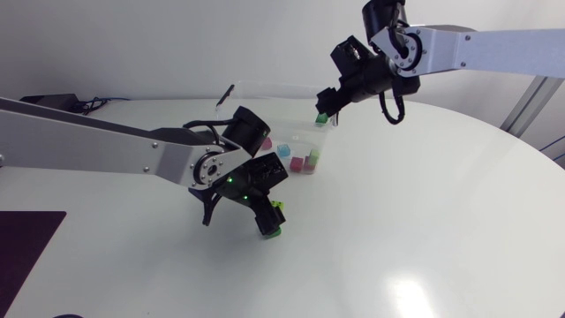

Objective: Place the duplo bricks in the container

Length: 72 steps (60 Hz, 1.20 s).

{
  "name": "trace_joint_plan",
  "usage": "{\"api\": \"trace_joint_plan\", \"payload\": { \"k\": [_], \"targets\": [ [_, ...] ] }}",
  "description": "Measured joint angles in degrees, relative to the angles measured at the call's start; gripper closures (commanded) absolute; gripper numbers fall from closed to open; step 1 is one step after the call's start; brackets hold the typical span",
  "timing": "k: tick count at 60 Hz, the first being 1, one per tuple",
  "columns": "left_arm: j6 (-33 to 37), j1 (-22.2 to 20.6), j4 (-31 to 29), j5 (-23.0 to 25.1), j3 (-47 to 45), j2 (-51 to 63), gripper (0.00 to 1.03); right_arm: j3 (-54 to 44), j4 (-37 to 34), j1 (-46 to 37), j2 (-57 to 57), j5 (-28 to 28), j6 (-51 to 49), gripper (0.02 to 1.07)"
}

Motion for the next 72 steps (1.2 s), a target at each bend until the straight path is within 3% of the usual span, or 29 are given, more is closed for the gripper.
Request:
{"api": "trace_joint_plan", "payload": {
  "k": [21, 42, 72],
  "targets": [
    [0.3, -0.4, -2.7, -0.9, 0.1, 0.1, 0.06, -1.5, 0.2, 0.3, -1.1, 0.0, 0.0, 0.07],
    [7.5, 1.9, -3.8, 4.8, 0.1, 1.5, 0.07, -9.1, 0.3, 0.4, -8.7, -1.6, -0.5, 0.07],
    [8.7, 0.9, -4.0, 6.2, 0.1, 4.1, 0.13, -16.9, 0.7, 0.4, -16.3, -3.1, -1.6, 0.07]
  ]
}}
